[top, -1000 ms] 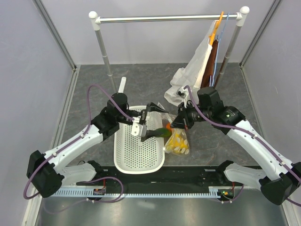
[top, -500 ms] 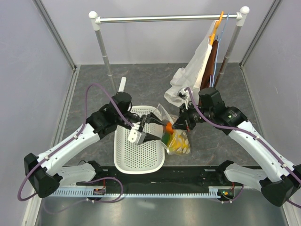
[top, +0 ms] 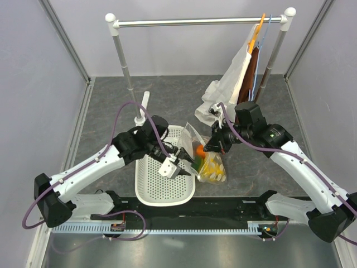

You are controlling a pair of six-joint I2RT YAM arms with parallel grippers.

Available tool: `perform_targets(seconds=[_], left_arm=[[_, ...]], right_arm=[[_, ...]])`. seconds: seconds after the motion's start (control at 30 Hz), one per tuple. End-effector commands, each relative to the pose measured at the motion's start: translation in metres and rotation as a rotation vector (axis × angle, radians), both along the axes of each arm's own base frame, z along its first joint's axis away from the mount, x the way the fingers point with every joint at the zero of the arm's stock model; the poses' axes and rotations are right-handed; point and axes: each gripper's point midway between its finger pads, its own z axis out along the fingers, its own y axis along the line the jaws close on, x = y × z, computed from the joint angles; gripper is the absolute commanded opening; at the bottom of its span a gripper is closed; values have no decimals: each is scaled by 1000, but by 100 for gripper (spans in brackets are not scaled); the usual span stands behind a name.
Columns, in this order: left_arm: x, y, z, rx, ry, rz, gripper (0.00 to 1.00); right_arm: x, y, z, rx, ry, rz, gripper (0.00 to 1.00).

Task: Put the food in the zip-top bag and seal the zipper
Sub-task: Adjust the zipper food storage bag at the center of the board.

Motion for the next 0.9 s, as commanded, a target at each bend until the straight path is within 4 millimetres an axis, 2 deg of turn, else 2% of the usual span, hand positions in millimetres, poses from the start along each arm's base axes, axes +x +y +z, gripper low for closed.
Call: perform_targets(seconds=[0.0,0.07,0.1,0.27,0.3,0.33,0.4,0.43,0.47,0.5,0.53,0.6,0.67,0.87], left_arm=[[7,-6,-17,74,10,25,52],[12,-10,-20,93,24,37,47],[13,-11,-20,95,27,40,39],[10,-17,-16,93,36,24,11],[10,-18,-15,98,53,29,2],[10,-21,-11,94,68,37,2],[14,-27,-3,93,131,82,2],[17,-30,3,83,148,106,2],[21,-32,3,81,166,135,2],[24,-38,16,44,203,169,2],[25,-40,15,38,228,188,2],[27,-44,22,25,318,242,2],[35,-51,26,-14,344,282,2],[70,-71,30,-42,506,496,2]], right_arm=[[4,6,22,51,-77,43,0],[3,7,23,57,-76,48,0],[4,7,23,57,-76,48,0],[8,9,29,65,-105,53,0],[9,10,31,69,-112,53,0],[11,9,33,65,-131,49,7],[15,8,42,61,-169,41,28],[19,6,43,48,-190,27,52],[19,3,45,41,-205,21,62],[19,1,50,40,-220,10,79],[18,-1,52,39,-226,3,85],[15,-7,59,35,-268,-2,95],[10,-13,67,49,-296,-18,98],[-3,-36,90,68,-425,-81,98]])
